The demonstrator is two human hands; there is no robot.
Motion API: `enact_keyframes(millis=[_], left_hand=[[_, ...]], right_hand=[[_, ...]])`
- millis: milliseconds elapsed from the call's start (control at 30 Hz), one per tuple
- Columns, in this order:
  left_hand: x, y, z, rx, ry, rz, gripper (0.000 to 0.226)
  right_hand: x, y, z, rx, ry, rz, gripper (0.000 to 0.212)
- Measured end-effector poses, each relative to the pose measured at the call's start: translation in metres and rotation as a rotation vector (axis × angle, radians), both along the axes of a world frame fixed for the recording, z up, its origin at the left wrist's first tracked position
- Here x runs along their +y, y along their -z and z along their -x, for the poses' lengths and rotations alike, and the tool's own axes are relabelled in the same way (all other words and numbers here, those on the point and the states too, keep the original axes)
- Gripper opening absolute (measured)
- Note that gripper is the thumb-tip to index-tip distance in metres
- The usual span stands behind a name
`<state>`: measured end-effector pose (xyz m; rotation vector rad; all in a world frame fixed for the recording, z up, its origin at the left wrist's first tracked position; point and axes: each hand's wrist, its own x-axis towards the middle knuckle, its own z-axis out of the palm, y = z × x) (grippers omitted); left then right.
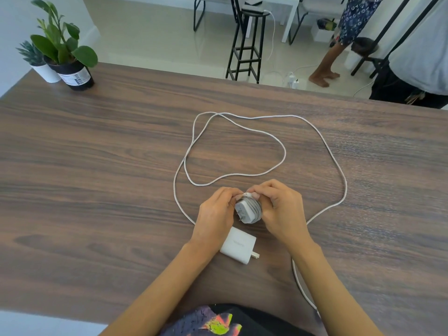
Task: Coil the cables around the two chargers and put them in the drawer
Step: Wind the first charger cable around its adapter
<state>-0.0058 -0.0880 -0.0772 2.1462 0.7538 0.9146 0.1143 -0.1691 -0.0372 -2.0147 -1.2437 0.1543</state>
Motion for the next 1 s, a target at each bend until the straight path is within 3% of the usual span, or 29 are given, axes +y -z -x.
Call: enact_keyframes(millis=[200, 467, 633, 833, 1000], left_hand=[[0.001, 0.0, -0.001, -0.015, 0.039, -0.059, 0.021], [0.003, 0.0, -0.001, -0.007, 0.077, -0.099, 0.029], [0.005, -0.002, 0.0, -0.027, -0.017, -0.083, 0.022], [-0.008, -0.014, 0.007, -0.099, -0.065, 0.457, 0.011], [-0.013, -0.019, 0.01, -0.183, 0.029, 0.704, 0.029]], right_hand=[[-0.001, -0.016, -0.007, 0.336, 0.084, 0.134, 0.015], [0.003, -0.019, -0.015, 0.361, -0.018, 0.206, 0.023], [0.001, -0.014, -0.009, 0.538, 0.088, 0.071, 0.016], [-0.005, -0.008, -0.001, 0.601, 0.173, -0.025, 0.022], [-0.005, -0.006, 0.0, 0.591, 0.181, -0.025, 0.022]])
